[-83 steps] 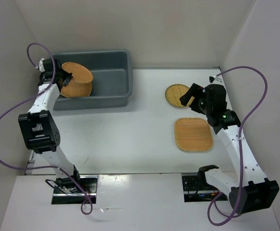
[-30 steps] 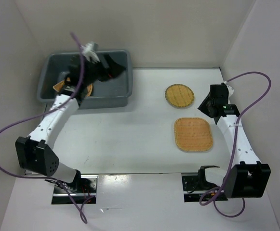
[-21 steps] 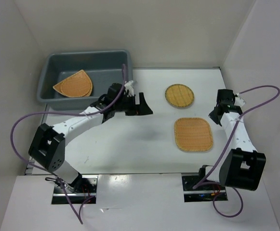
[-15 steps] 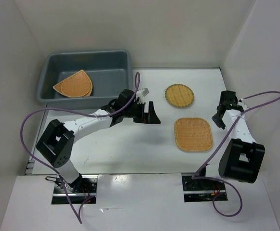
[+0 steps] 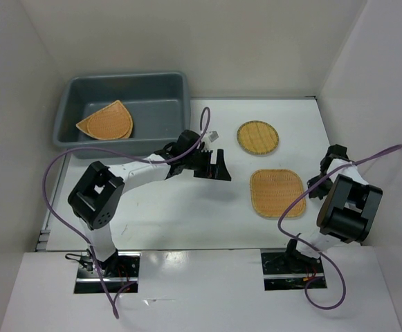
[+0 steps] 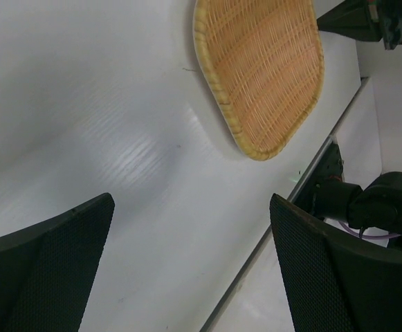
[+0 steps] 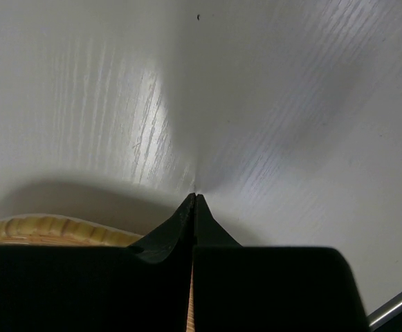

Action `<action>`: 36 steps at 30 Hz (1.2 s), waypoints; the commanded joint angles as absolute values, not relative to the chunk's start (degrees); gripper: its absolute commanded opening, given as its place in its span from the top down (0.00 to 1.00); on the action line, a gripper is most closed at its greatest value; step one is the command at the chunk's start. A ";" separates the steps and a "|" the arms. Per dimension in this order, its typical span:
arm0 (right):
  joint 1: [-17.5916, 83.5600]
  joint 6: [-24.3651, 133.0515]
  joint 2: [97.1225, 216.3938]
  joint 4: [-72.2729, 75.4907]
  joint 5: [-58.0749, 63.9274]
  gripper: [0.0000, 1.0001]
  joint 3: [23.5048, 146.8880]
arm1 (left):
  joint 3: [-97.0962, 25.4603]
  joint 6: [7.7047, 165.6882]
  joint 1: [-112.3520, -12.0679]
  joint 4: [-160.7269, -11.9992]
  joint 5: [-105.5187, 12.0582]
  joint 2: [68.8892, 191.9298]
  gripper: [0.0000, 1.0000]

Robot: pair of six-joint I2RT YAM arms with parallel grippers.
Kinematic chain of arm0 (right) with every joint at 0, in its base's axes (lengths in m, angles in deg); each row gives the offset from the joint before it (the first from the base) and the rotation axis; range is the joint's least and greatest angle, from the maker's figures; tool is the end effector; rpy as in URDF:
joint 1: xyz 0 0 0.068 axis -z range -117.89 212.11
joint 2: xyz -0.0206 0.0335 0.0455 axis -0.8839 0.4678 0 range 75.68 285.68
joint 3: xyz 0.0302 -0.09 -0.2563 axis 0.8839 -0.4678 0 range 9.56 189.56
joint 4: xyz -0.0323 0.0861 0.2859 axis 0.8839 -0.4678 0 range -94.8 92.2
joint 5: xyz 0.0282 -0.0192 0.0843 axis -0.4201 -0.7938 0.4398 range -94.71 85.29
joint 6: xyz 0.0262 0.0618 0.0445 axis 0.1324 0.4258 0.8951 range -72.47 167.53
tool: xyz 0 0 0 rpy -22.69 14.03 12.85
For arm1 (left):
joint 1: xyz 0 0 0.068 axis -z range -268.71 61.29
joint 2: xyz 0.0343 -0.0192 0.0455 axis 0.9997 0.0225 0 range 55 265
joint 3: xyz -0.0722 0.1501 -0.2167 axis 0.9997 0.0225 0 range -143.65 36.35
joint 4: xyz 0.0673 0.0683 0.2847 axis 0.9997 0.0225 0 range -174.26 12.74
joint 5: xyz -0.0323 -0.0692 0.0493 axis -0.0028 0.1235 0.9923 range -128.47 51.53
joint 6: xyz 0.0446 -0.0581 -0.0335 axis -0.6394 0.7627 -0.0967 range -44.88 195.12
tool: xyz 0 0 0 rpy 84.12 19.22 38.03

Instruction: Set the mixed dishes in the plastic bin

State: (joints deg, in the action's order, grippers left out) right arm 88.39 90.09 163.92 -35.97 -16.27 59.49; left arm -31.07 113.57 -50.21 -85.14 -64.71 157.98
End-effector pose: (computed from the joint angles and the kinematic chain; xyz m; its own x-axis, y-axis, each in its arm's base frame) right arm 0.2689 -0.1483 0.1093 -0.3203 0.8972 -0.3040 0.9401 0.3406 0.0146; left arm 0.3403 -0.3100 0.1760 -0.8729 -0.0185 -0.4876 0.3832 0.5927 -0.7084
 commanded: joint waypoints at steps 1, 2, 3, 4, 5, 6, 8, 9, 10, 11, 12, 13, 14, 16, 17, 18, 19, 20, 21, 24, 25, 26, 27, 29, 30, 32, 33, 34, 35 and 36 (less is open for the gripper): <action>88.92 92.35 164.97 -33.92 -12.72 1.00 58.34 | -34.31 110.71 -50.30 -86.72 -64.75 159.06 0.00; 88.92 92.35 164.97 -33.92 -12.71 1.00 58.34 | -34.92 110.71 -50.82 -86.72 -64.75 159.59 0.00; 88.92 92.35 164.97 -33.92 -12.19 1.00 58.34 | -34.93 110.71 -50.83 -86.72 -64.14 159.59 0.00; 88.92 92.35 164.97 -33.92 -12.19 1.00 58.34 | -34.41 111.50 -52.13 -88.29 -64.13 159.59 0.00; 88.92 91.74 164.97 -33.92 -11.23 1.00 58.34 | -33.70 112.37 -52.76 -89.26 -62.22 159.59 0.00; 88.92 91.74 165.50 -33.40 -11.22 1.00 58.34 | -32.65 115.08 -53.37 -90.75 -61.42 159.59 0.00; 88.05 91.74 166.20 -33.39 -9.20 1.00 58.34 | -29.93 117.91 -54.52 -95.32 -60.88 159.59 0.00; 86.73 91.74 166.20 -33.39 -8.59 1.00 58.34 | -29.92 120.09 -55.13 -96.20 -60.88 160.20 0.00; 85.94 91.74 166.81 -33.39 -7.19 1.00 58.34 | -29.92 120.12 -55.14 -96.73 -60.36 161.34 0.00; 85.06 92.26 166.82 -33.39 -6.57 1.00 57.73 | -29.92 120.99 -55.14 -96.74 -60.35 162.13 0.00; 82.96 93.13 167.34 -33.39 -6.56 1.00 57.73 | -29.92 121.95 -55.14 -97.61 -60.88 162.93 0.00; 81.90 93.67 167.35 -33.39 -6.04 1.00 57.73 | -29.92 123.79 -55.14 -99.18 -61.40 164.41 0.00; 80.84 93.67 167.35 -33.39 -6.03 1.00 57.73 | -29.92 124.50 -55.14 -100.07 -62.02 165.21 0.00; 78.47 95.16 167.35 -33.39 -5.25 1.00 57.73 | -29.92 125.91 -55.14 -100.60 -64.12 168.36 0.00; 77.76 95.17 167.35 -33.39 -4.72 1.00 57.73 | -30.53 125.92 -55.14 -101.30 -65.09 169.43 0.00; 77.23 95.77 167.35 -33.39 -3.84 1.00 57.73 | -30.53 125.92 -54.61 -101.31 -65.88 170.57 0.00; 76.45 96.30 167.35 -33.39 -3.31 1.00 57.73 | -31.14 126.70 -54.61 -102.01 -67.28 172.49 0.00; 76.44 96.31 167.35 -32.87 -3.31 1.00 57.12 | -31.15 127.23 -54.09 -102.01 -67.99 173.30 0.00; 75.74 96.31 166.83 -32.86 -2.79 1.00 57.11 | -31.15 127.24 -53.38 -102.54 -68.52 173.91 0.00; 75.73 96.31 166.30 -32.86 -2.78 1.00 56.41 | -31.15 127.76 -52.07 -102.54 -68.53 174.53 0.05; 75.73 96.31 165.77 -32.86 -2.78 1.00 55.80 | -31.15 127.76 -52.06 -102.54 -67.92 174.53 0.06; 75.73 96.31 165.77 -32.86 -2.26 1.00 55.79 | -30.63 128.37 -51.45 -103.15 -67.91 174.53 0.06; 75.73 96.31 165.24 -32.34 -2.25 1.00 55.27 | -30.62 128.38 -51.44 -103.16 -67.91 174.53 0.06; 75.73 96.31 164.63 -32.34 -2.25 1.00 54.74 | -31.15 128.38 -49.96 -103.16 -67.91 174.53 0.08; 75.21 96.31 164.62 -32.34 -2.25 1.00 54.74 | -31.76 128.38 -49.43 -103.16 -67.91 174.53 0.10; 75.21 96.31 164.10 -32.34 -2.25 1.00 54.74 | -31.76 128.91 -48.73 -102.63 -68.44 175.76 0.14; 75.21 96.31 164.10 -32.34 -2.25 1.00 54.74 | -31.76 128.91 -48.72 -102.63 -68.44 175.77 0.15; 75.21 96.31 164.10 -32.34 -2.25 1.00 54.22 | -31.76 130.30 -48.11 -103.76 -68.44 176.29 0.16; 75.21 96.31 164.10 -32.34 -2.25 1.00 54.21 | -31.76 131.01 -48.10 -104.64 -69.31 176.81 0.18; 75.21 95.79 164.10 -32.34 -1.73 1.00 54.21 | -31.07 131.71 -48.10 -105.35 -69.32 176.82 0.20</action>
